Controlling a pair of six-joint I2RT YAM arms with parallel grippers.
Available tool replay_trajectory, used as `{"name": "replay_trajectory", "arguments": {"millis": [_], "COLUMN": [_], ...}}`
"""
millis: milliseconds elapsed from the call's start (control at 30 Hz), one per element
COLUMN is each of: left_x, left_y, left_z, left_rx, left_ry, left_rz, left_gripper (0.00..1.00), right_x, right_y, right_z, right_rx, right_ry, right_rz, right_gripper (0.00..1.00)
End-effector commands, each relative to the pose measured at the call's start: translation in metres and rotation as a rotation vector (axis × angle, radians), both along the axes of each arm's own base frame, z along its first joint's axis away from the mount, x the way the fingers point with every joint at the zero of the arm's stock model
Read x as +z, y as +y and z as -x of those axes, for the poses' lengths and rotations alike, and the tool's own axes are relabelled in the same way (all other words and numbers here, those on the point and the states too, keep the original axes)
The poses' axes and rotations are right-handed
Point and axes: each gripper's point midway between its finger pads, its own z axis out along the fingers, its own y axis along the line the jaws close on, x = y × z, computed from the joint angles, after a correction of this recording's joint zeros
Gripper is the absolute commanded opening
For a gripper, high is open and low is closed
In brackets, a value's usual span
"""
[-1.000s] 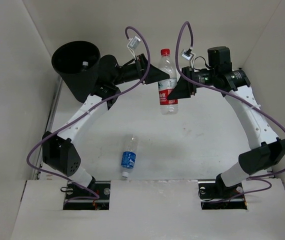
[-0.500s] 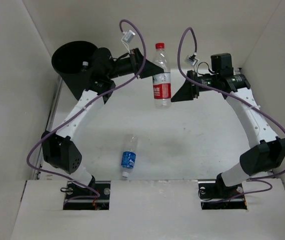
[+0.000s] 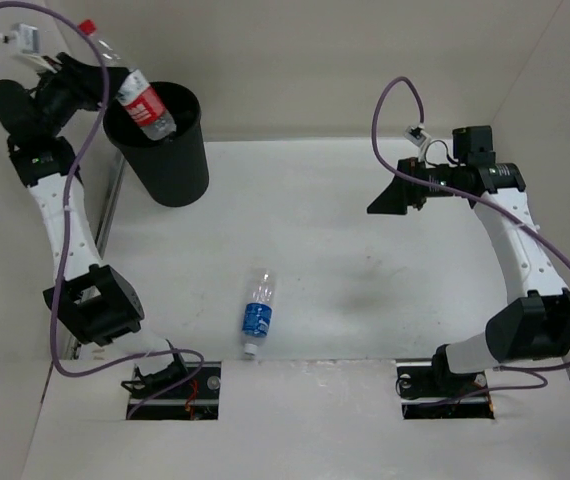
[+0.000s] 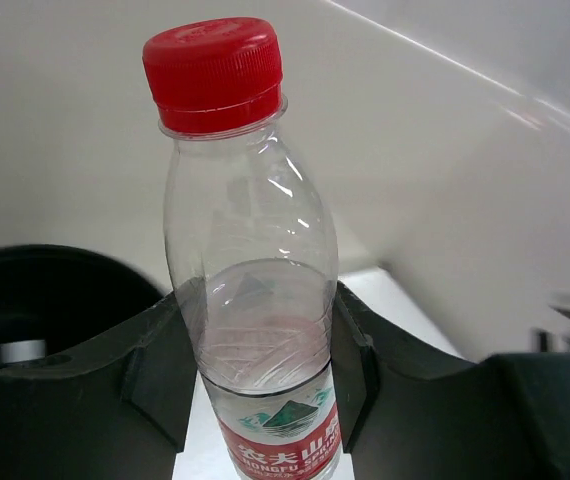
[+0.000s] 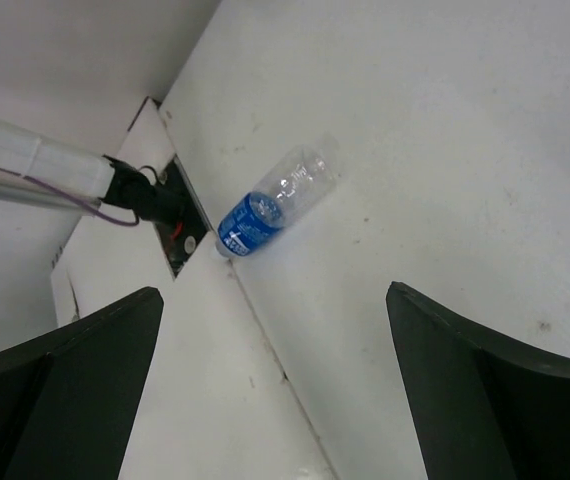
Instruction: Put the plastic bottles in the bin
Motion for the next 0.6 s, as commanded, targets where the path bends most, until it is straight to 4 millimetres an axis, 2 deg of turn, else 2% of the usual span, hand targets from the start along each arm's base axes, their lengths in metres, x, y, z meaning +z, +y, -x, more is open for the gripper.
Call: {"name": "replay_trajectory", "arguments": {"millis": [0, 67, 200, 333, 400, 433, 467, 500, 533, 567], "left_x": [0.029, 0.025, 0.006, -0.019, -0.032, -0.040, -0.048, -0.054, -0.059, -0.059], "left_y": [0.050, 0.076, 0.110, 0.113, 0.113, 0.110, 0.110, 0.107, 0.102, 0.096], "left_z": [0.001, -0.008, -0.030, -0.049, -0.057, -0.061, -0.065, -0.067, -0.068, -0.067], "left_rx": [0.176, 0.278, 0.443, 0.507, 0.537, 0.542, 0.550, 0.549, 0.547, 0.543], "left_ry": [-0.171, -0.201, -0.199, -0.185, -0.183, -0.176, -0.161, -0.147, -0.140, -0.140], "left_rz": [-0.143, -0.200, -0.304, -0.400, -0.455, -0.480, -0.491, -0.497, -0.502, -0.501], "left_gripper": [0.02, 0.02, 0.02, 0.03, 0.08, 0.14, 0.28, 0.48, 0.77, 0.94], "right_x": [0.004, 0.003, 0.007, 0.014, 0.018, 0.020, 0.023, 0.024, 0.026, 0.026], "right_y": [-0.001, -0.001, -0.001, -0.001, -0.002, -0.003, -0.003, -0.003, -0.002, -0.002], "right_z": [0.015, 0.019, 0.024, 0.030, 0.035, 0.037, 0.040, 0.042, 0.045, 0.047], "right_rx": [0.019, 0.017, 0.011, 0.007, 0.002, -0.002, -0.002, -0.004, -0.003, -0.005], "right_ry": [-0.080, -0.081, -0.089, -0.102, -0.106, -0.113, -0.115, -0.115, -0.121, -0.127], "right_rz": [0.032, 0.035, 0.031, 0.027, 0.020, 0.018, 0.013, 0.009, 0.009, 0.014], "right_gripper": [1.00, 1.00, 1.00, 1.00, 1.00, 1.00, 1.00, 1.00, 1.00, 1.00]}}
